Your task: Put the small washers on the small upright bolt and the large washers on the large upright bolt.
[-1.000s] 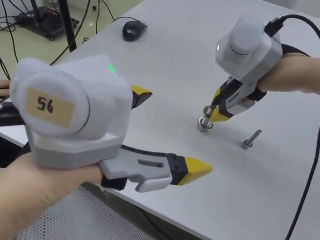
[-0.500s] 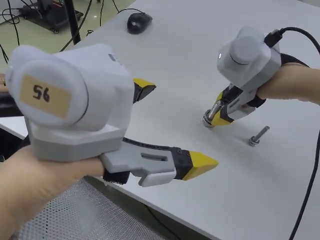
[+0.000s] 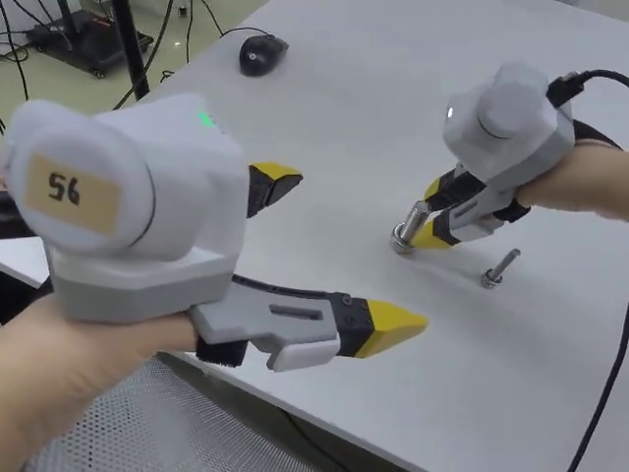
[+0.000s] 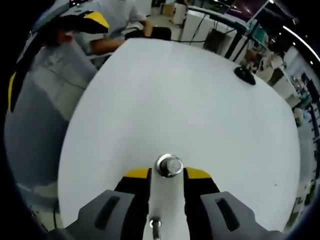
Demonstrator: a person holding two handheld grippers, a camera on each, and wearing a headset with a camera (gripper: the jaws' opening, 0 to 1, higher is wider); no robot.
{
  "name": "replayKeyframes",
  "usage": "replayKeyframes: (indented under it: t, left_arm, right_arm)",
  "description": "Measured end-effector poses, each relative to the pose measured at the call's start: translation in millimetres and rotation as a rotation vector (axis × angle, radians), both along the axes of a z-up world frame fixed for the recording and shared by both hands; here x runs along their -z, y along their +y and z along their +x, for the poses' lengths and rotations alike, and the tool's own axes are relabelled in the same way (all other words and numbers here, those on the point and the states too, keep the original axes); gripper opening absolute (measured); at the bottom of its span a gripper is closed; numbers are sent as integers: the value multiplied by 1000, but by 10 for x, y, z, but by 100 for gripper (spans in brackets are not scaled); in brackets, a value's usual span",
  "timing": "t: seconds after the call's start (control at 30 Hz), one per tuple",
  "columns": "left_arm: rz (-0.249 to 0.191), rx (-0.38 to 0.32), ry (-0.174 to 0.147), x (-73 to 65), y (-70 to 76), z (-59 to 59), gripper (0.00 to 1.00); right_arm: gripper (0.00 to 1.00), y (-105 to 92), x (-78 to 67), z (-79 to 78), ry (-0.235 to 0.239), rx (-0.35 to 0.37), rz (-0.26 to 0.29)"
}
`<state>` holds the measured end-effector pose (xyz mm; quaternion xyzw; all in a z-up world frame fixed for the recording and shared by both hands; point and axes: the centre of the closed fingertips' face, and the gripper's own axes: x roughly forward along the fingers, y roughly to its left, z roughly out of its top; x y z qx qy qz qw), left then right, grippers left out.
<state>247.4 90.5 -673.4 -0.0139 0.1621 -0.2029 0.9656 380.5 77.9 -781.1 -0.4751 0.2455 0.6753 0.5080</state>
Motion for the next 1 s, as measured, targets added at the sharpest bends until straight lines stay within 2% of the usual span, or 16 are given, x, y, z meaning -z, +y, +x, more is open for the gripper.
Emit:
replayKeyframes:
  t: [0.03, 0.17, 0.27, 0.33, 0.37, 0.4, 0.5, 0.53, 0.6, 0.63, 0.67, 0.73, 0.9, 1.0]
  left_arm:
    - [3, 8, -1, -16, -13, 0, 91]
    - [8, 46, -11, -66, -88, -4, 91]
    - [-11, 97, -43, -127, -179, -16, 91]
    - [-20, 124, -54, -167, -237, -29, 91]
    - [-18, 142, -65, -184, -263, -31, 91]
    - [-20, 154, -73, -199, -289, -29, 91]
    - [-9, 187, -65, -179, -360, -15, 91]
    - [2, 193, -59, -158, -375, -8, 91]
    - [39, 213, -41, -95, -406, -7, 90]
    - [54, 232, -51, -79, -463, -4, 90]
    - [54, 241, -44, -60, -494, -10, 90]
    - [49, 268, -33, -21, -565, -37, 90]
    - [55, 299, -6, 97, -628, -68, 90]
    - [36, 309, -6, 98, -652, -69, 92]
  right_arm:
    - [26, -10, -18, -1, -3, 4, 13]
    - [27, -149, -238, -81, 4, 86, 137]
    - [26, -298, -413, -192, 36, 157, 240]
    - [26, -418, -489, -231, 54, 220, 293]
    - [26, -446, -527, -267, 62, 223, 327]
    - [26, -519, -562, -283, 67, 265, 358]
    - [26, -646, -662, -407, 84, 289, 465]
    - [26, -695, -673, -447, 87, 299, 487]
    - [26, -744, -739, -570, 93, 279, 582]
    - [26, -823, -740, -671, 130, 302, 632]
    - [27, -890, -712, -706, 143, 324, 633]
    - [27, -1009, -699, -768, 174, 372, 674]
    - [33, -1275, -669, -896, 243, 462, 752]
    - [36, -1431, -700, -944, 294, 537, 828]
